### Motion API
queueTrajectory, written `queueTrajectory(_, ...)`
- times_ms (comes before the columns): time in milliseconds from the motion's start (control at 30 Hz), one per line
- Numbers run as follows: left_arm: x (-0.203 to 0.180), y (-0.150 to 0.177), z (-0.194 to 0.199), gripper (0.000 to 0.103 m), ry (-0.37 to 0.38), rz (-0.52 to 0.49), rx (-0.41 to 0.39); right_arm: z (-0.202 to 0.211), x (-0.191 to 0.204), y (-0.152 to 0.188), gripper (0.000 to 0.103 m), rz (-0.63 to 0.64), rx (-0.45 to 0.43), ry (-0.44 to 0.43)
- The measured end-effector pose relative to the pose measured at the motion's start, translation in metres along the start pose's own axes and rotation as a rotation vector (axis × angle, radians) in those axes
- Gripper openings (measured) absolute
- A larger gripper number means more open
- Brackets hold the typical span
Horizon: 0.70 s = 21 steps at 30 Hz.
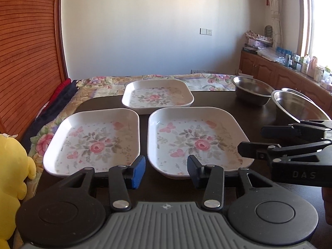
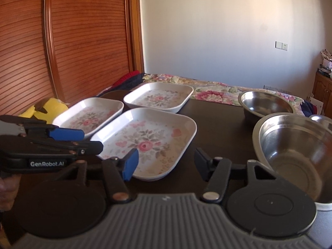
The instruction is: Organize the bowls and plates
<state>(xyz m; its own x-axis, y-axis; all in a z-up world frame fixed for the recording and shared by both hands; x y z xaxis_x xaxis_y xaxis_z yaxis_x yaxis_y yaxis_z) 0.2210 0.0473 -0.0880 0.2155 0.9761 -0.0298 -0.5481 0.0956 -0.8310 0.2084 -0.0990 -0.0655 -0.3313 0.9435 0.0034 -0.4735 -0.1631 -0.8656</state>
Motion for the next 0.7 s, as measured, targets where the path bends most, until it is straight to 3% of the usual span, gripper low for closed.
queueTrajectory(233,0.004,-0.011,-0.005,0.047,-0.003,-0.018,-0.012,-0.017,0.000,0.000,0.056,0.010,0.030,0.013)
queueTrajectory(467,0.005,-0.020,-0.014,0.037,-0.007,-0.054,-0.006,-0.028,-0.003,0.000,0.049,0.006,0.062,0.028)
queueTrajectory(700,0.005,-0.028,-0.027,0.032,-0.003,-0.095,0.012,-0.033,-0.007,0.000,0.049,-0.004,0.076,0.043)
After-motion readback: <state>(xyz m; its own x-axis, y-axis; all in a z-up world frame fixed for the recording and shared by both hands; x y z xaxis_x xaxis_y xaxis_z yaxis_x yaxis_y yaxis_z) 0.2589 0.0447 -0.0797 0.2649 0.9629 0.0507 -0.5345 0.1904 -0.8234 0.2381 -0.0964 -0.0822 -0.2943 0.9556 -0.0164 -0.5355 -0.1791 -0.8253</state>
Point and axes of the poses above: each gripper's, at about its wrist camera, not at the fingertips, and z roughly against the way its jaws point, x to its left, y to its underside, the point moved 4 cm from there along -z, roughly the way its jaws point, and after that the axes turned 3 degrees about y, right-handed, at the moved point
